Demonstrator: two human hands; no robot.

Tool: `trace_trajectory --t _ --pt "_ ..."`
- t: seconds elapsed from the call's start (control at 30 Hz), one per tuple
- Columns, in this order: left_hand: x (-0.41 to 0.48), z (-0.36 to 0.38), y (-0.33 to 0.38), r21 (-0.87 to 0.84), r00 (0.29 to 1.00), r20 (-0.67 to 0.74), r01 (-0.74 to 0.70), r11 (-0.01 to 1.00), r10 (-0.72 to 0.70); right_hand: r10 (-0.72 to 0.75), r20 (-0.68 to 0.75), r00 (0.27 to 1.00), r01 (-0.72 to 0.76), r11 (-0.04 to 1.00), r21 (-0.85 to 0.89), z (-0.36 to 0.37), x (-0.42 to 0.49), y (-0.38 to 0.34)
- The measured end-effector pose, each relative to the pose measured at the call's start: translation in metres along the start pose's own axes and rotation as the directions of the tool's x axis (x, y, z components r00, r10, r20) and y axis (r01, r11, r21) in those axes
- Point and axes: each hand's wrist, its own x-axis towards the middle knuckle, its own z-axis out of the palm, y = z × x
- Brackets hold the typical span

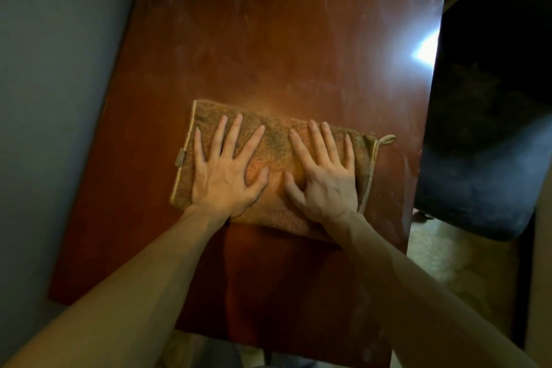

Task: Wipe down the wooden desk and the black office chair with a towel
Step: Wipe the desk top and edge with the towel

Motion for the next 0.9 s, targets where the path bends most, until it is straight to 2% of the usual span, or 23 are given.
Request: trace_trajectory --t 0.33,0.63,0.9 --pt "-0.014 -0.002 0.003 0.019 1.0 0.007 -0.023 1.0 0.022 0.119 0.071 0.99 -0.114 0.991 -0.069 0.001 -0.04 -0.036" --pt "-0.151 0.0 0.008 0.008 0.998 0.051 -0.037 0.999 0.036 0.116 0.09 0.989 -0.114 0.993 -0.028 0.005 -0.156 -0.085" --pt "-0.208 -0.001 0.017 -0.009 0.989 0.128 -0.071 0.997 0.072 0.179 0.123 0.976 -0.185 0.982 0.039 0.006 -0.224 -0.106"
